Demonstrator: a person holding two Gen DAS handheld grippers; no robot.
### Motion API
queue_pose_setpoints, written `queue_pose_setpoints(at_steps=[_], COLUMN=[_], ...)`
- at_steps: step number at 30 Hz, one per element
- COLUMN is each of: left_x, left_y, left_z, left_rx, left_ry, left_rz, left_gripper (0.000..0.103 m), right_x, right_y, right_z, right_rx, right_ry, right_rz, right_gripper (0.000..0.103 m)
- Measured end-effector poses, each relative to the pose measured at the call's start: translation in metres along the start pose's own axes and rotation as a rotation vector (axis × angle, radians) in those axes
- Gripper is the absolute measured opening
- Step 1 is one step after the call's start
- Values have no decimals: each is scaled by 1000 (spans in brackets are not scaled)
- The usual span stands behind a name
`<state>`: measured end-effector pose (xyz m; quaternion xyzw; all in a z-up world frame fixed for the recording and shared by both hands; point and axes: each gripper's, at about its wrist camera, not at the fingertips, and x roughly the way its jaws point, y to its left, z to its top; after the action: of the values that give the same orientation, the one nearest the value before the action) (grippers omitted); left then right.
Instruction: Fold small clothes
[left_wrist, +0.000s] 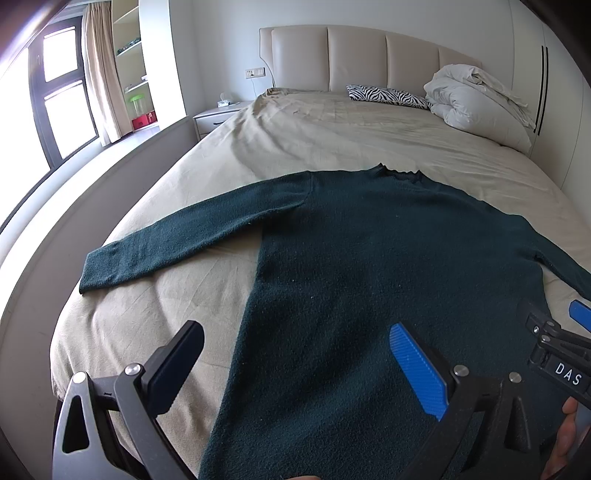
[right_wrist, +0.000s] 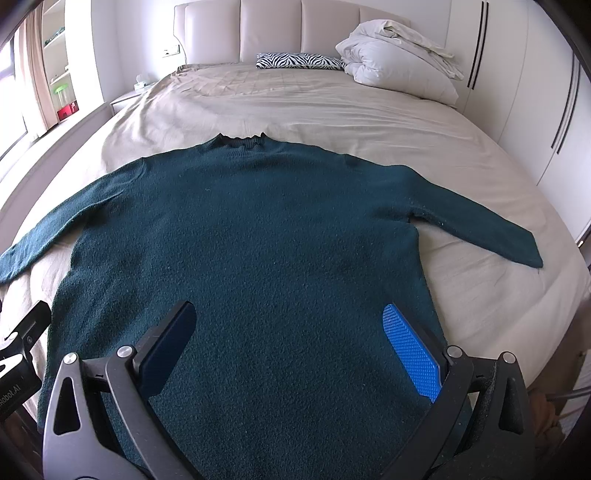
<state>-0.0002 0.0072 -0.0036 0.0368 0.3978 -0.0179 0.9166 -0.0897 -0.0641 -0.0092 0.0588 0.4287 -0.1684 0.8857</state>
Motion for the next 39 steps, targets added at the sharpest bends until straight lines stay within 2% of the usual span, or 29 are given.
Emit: queue_pose_setpoints(at_steps=[39], left_x=[2], left_y=[1], left_z=[1], left_rx=[-3], left_ry=[7], left_rz=[-1], left_gripper=[103], right_x=[4], right_y=[5], right_z=[-4], right_rx=[-21], right_ry=[9], right_rz=[1], right_gripper=[103])
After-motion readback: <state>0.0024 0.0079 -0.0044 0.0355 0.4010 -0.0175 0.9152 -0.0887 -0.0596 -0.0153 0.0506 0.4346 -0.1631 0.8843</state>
